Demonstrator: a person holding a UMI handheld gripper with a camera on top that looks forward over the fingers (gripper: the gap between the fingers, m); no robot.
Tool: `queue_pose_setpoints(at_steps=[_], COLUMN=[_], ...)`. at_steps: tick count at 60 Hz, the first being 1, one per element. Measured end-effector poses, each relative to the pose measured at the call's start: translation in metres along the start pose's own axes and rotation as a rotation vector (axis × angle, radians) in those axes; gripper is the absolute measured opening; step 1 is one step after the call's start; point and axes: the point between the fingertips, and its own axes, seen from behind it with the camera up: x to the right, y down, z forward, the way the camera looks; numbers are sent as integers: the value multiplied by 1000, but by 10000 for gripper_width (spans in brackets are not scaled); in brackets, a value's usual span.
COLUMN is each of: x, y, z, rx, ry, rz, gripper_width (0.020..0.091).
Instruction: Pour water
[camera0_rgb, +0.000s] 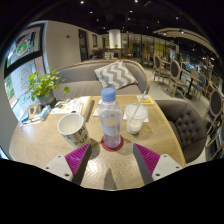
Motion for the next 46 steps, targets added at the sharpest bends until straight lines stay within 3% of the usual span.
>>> queue_pose_setpoints(at_steps=[11, 21, 46], x=[-35, -65, -90], y=[25, 35, 45], z=[-97, -161, -198], rx=[-55, -52, -33], ry=[37, 45, 56], rz=[-19, -35, -49], gripper_width=[853, 856, 854])
